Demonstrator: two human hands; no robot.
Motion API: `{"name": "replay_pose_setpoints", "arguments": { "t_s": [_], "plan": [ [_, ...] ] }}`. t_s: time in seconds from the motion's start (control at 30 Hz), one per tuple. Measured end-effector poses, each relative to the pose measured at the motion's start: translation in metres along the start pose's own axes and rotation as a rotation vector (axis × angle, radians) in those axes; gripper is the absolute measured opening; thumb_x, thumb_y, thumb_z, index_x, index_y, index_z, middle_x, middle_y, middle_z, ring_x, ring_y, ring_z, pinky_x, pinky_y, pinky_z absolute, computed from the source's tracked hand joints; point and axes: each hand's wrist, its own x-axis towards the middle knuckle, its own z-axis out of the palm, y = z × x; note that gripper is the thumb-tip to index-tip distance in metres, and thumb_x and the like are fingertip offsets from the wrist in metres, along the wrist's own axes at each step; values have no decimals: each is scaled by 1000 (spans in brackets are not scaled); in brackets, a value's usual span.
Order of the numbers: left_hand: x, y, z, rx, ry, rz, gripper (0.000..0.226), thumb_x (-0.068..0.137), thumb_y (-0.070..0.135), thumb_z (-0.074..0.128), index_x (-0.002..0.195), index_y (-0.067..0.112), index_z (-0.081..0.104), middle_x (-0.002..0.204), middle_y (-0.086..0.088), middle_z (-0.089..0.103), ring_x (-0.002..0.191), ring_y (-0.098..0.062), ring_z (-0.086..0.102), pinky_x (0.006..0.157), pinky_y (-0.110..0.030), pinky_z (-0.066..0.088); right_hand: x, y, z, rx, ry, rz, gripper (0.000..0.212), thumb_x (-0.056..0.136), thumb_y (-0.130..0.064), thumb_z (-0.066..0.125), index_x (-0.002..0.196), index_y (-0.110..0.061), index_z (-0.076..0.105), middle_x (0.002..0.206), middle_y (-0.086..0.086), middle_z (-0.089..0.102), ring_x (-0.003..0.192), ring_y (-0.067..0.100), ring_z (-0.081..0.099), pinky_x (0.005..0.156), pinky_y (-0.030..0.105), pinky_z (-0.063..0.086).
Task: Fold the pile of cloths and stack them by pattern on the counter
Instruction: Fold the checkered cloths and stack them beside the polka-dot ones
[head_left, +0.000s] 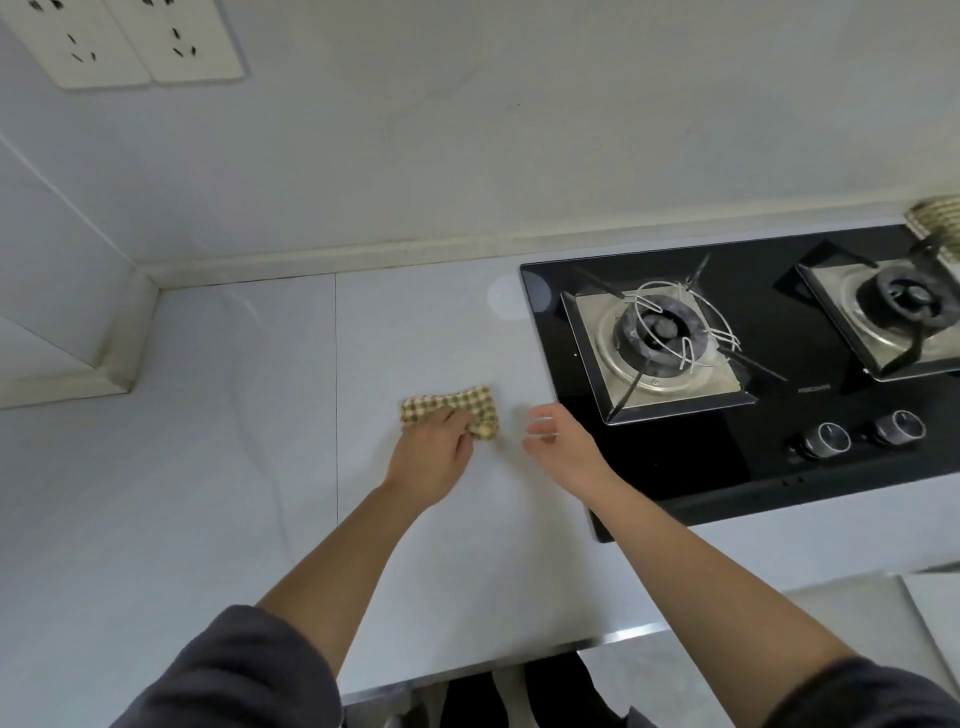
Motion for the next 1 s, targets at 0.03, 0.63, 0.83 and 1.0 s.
{"name": "replay_pose_setpoints", "arguments": {
  "t_s": [0.03,0.63,0.83,1.0],
  "plan": [
    [-3,4,-8,-212,-49,-121,15,95,15,48,99,10,61,90,-6,61,78,-23,56,62,-30,40,-6,-3,-2,38,-21,-25,47,87,-10,65,130,-19,47,116,0,55,103,13,54,79,20,44],
    [-15,136,-31,-1063,77,-529,18,96,23,57,109,18,68,104,3,73,96,-12,69,85,-30,55,-41,-16,-93,540,-203,-77,15,96,-24,57,105,-19,67,107,1,72,102,17,68,87,33,53],
    [11,259,27,-1028,249,-505,5,91,24,64,90,20,67,86,7,72,80,-7,68,67,-20,53,-61,32,-210,476,-12,-174,11,97,-24,56,105,-23,64,105,-2,71,95,11,68,78,26,54],
    [32,377,96,-885,194,-398,28,97,33,49,93,8,62,89,-7,66,81,-13,60,74,-35,50,-88,89,-323,375,183,-208,25,99,-34,48,94,-15,64,88,-3,68,80,9,64,72,23,50]
  ]
}}
